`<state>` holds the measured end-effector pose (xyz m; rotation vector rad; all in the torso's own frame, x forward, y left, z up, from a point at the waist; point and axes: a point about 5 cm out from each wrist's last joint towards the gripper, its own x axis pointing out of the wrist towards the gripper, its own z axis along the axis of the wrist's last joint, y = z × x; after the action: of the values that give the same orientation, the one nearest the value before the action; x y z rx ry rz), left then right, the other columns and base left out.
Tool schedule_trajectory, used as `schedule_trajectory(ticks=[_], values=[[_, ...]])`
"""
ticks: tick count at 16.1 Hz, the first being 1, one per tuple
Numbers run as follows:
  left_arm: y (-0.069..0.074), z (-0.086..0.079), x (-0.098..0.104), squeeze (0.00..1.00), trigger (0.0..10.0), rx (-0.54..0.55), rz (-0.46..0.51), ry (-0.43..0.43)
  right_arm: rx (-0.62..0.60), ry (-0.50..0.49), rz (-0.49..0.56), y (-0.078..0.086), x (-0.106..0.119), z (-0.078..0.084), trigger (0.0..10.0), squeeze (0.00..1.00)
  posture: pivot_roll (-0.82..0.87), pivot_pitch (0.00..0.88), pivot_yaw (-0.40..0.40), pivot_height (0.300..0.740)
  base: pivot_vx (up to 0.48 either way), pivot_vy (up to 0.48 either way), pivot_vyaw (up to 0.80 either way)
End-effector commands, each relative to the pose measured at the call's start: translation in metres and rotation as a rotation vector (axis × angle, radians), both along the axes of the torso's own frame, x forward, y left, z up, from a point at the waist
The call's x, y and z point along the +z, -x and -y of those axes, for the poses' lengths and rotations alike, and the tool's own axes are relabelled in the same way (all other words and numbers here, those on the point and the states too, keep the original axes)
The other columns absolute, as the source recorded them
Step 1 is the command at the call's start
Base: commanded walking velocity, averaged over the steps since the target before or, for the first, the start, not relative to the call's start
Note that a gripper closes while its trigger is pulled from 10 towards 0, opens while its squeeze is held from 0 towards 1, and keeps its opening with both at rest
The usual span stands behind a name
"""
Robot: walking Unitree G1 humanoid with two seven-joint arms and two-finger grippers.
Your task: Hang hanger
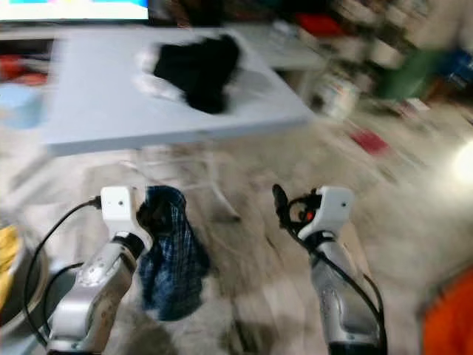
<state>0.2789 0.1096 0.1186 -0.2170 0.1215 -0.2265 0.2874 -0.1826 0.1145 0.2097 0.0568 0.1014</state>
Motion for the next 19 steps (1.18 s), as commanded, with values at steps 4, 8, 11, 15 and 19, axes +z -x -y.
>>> schedule_trajectory(ticks=[4,8,11,15,19], values=[[0.001,-0.004,-0.001,0.0,10.0,0.023,0.0,-0.004,-0.012,0.016,0.018,-0.003,0.006,0.004,10.0,0.0,0.02,0.094,-0.087,0.74,0.0,0.0,-0.74],[0.001,-0.008,0.001,0.0,10.0,0.038,0.028,0.02,-0.007,0.017,0.027,-0.005,0.008,0.003,10.0,0.0,0.02,0.096,-0.094,0.74,0.0,0.0,-0.64],[0.007,-0.002,0.0,0.0,10.0,-0.023,0.03,0.07,-0.006,0.018,0.003,0.0,0.002,0.002,10.0,0.0,0.02,0.096,-0.099,0.74,0.0,0.0,-0.39],[0.008,-0.005,-0.001,0.0,10.0,-0.03,0.031,0.082,-0.015,0.026,-0.009,0.002,-0.003,0.005,10.0,0.0,0.03,0.088,-0.099,0.74,0.127,0.0,-0.8],[0.008,-0.009,-0.004,0.0,10.0,-0.058,0.021,0.06,-0.045,-0.006,0.003,0.001,-0.005,0.005,10.0,0.0,0.06,0.073,-0.068,0.74,0.305,0.0,-0.58]])
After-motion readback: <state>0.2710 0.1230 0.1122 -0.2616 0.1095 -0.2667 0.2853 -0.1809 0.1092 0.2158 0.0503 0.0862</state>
